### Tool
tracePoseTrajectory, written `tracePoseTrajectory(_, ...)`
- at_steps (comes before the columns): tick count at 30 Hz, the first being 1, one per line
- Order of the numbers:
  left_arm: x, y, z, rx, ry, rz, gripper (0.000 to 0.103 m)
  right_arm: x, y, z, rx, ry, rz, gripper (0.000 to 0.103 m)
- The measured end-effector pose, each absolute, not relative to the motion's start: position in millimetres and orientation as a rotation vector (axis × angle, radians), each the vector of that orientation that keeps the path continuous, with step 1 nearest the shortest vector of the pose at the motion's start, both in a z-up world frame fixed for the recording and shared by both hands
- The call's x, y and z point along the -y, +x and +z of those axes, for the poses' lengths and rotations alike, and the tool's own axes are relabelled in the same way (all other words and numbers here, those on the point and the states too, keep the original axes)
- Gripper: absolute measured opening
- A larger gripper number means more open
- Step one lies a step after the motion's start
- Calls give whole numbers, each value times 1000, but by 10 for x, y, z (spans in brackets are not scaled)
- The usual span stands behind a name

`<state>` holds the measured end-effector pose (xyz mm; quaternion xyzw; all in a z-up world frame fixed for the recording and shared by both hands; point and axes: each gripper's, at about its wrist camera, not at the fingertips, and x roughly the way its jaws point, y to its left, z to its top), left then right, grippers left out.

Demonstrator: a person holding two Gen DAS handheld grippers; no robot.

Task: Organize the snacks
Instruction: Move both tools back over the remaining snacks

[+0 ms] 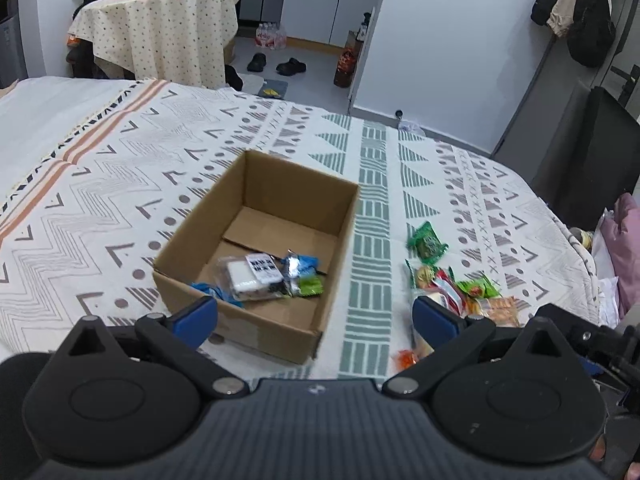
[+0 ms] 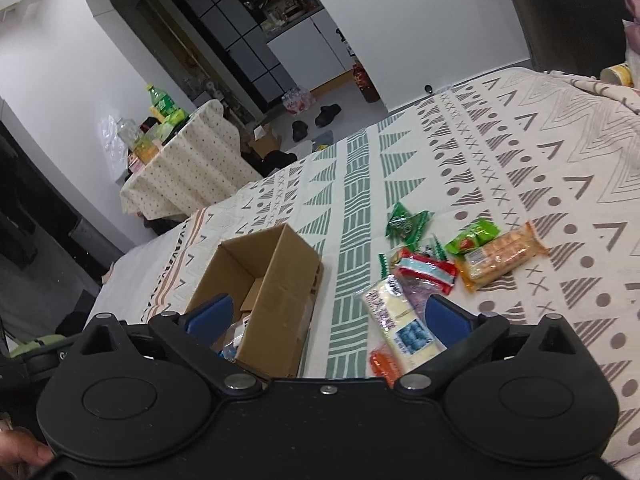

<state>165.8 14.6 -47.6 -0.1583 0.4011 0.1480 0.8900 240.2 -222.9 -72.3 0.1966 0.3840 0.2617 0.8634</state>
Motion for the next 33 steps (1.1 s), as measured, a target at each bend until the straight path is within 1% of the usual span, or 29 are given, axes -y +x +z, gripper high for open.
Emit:
tracePoseTrajectory(10, 194, 1727, -489, -817, -313, 287, 103, 2624, 2461, -751, -810, 451, 494, 103)
tracePoseTrajectory(17, 342, 1849, -648, -834, -337, 247, 102, 2766, 2559, -864, -826, 492, 447, 102)
tracePoseTrajectory(20, 412, 1897, -754, -848, -347, 227, 100, 2789, 2593, -911, -835, 491, 441, 99)
tracePoseTrajectory(21, 436, 1911, -793, -852, -347, 223, 100, 2789, 2607, -934, -840, 488, 440, 95)
tracePoseTrajectory(22, 454, 1927, -832, -856, -347, 220, 96, 2795, 2625, -964, -849, 489, 435, 91)
tracePoseTrajectory(23, 470, 1948, -879, -864, -353, 215, 94, 2810, 2645, -991, -858, 494, 427, 89)
tracePoseTrajectory(25, 486, 1992, -987, -887, -376, 207, 85, 2839, 2686, -1060, -874, 507, 406, 84)
tracePoseTrajectory(26, 493, 2012, -1035, -898, -386, 205, 83, 2855, 2702, -1091, -882, 514, 395, 83)
tracePoseTrajectory(28, 501, 2049, -1140, -922, -406, 203, 73, 2881, 2736, -1155, -898, 523, 373, 79)
tracePoseTrajectory(31, 499, 2100, -1307, -958, -448, 196, 64, 2910, 2779, -1240, -916, 544, 357, 74)
tracePoseTrajectory(33, 512, 2139, -1399, -975, -464, 194, 60, 2924, 2814, -1281, -924, 561, 354, 73)
